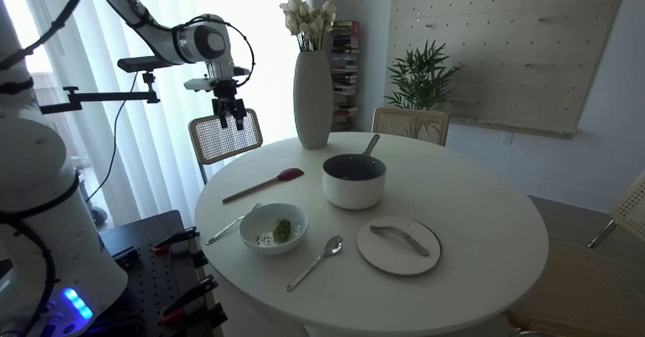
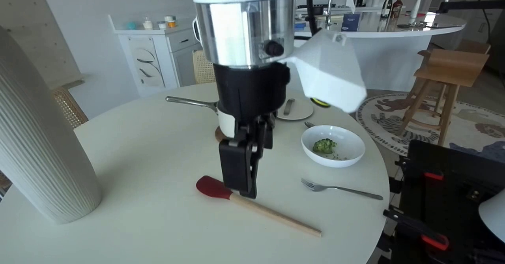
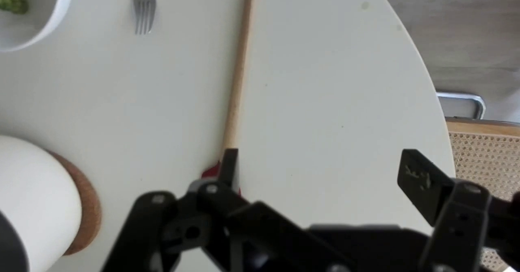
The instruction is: Take the wooden spatula and put it in the white pot
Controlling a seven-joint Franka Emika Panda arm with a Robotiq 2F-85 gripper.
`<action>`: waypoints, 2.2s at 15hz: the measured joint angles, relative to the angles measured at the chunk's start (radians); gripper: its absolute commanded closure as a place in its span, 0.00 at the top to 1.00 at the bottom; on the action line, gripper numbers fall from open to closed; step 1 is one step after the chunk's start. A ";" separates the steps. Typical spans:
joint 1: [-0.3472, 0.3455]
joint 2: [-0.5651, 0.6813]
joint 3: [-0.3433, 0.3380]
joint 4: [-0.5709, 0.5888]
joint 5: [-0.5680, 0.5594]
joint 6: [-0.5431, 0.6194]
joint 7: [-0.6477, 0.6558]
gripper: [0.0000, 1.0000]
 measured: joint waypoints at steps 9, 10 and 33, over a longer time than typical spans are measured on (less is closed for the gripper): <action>-0.010 0.003 -0.038 -0.159 -0.060 0.091 0.274 1.00; -0.024 0.008 -0.054 -0.171 -0.077 0.111 0.273 1.00; -0.025 0.456 -0.167 0.054 -0.058 0.282 0.062 1.00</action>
